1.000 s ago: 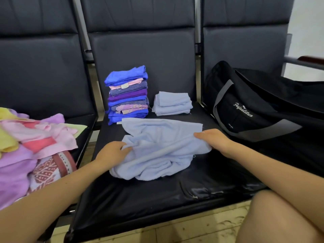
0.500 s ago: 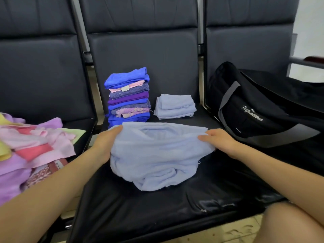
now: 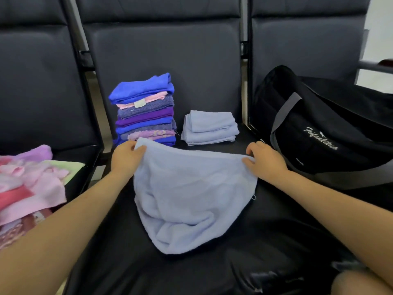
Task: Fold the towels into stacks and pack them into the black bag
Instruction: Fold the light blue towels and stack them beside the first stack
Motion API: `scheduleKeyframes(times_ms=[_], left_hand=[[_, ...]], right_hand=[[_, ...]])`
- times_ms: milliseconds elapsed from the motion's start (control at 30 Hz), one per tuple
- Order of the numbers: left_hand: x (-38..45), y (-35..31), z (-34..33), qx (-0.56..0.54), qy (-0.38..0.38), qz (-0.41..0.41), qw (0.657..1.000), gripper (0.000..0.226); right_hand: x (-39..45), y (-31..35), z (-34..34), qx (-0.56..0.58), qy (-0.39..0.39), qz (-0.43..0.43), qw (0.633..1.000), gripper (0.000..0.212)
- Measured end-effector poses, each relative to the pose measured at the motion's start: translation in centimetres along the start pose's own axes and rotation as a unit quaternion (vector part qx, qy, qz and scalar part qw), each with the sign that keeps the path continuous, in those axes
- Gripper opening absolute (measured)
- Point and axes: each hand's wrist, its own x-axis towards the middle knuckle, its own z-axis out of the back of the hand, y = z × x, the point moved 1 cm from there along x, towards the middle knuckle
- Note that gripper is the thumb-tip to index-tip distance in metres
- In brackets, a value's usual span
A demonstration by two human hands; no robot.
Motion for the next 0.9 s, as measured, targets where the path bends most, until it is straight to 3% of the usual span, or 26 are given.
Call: scheduleKeyframes(times_ms=[100, 133, 233, 333, 400, 467, 567, 667, 733, 900], left_hand=[[0.1, 1.7, -1.0, 0.147, 0.01, -0.053, 0.988, 0.015], [0.1, 2.0, -1.2, 0.165, 0.006, -0.052, 0.985, 0.021], [0.2, 1.5, -1.1, 0.154, 0.024, -0.03, 0.987, 0.042], [0.2, 0.8, -0.7, 0.167, 0.089, -0.027, 0.982, 0.018], [0.0, 0.3, -0.2, 0.162, 0.116, -0.024, 0.98, 0.022], [-0.5, -0.8, 0.7, 0.088, 0.119, -0.024, 0.989, 0.02], [-1.5, -5.0, 4.1, -0.121, 0.051, -0.012, 0.991, 0.02], [-1.7, -9.8, 9.0, -0.282, -0.007, -0.016, 0.959, 0.029], [-1.9, -12.9, 11.8, -0.333, -0.033, -0.031, 0.942, 0.03], [-3.4, -17.7, 16.3, -0.326, -0.093, -0.062, 0.939, 0.034]], right_hand=[[0.2, 0.0, -0.4, -0.024, -0.001, 0.005, 1.0, 0.026], [0.2, 0.2, -0.5, -0.033, 0.004, 0.001, 0.999, 0.025], [0.0, 0.8, -0.9, -0.081, 0.034, -0.005, 0.996, 0.029], [-0.5, 1.5, -1.2, -0.14, 0.043, 0.01, 0.989, 0.027], [-0.9, 1.8, -1.0, -0.079, 0.05, -0.005, 0.996, 0.018], [-1.1, 1.9, 0.0, 0.026, 0.042, -0.026, 0.998, 0.013], [-0.7, 2.4, 4.2, 0.114, -0.048, -0.014, 0.992, 0.018], [-0.2, 4.9, 12.0, 0.294, -0.212, 0.007, 0.932, 0.019], [0.1, 6.7, 16.6, 0.383, -0.25, 0.02, 0.889, 0.016], [1.1, 9.0, 21.4, 0.454, -0.235, 0.016, 0.86, 0.015]])
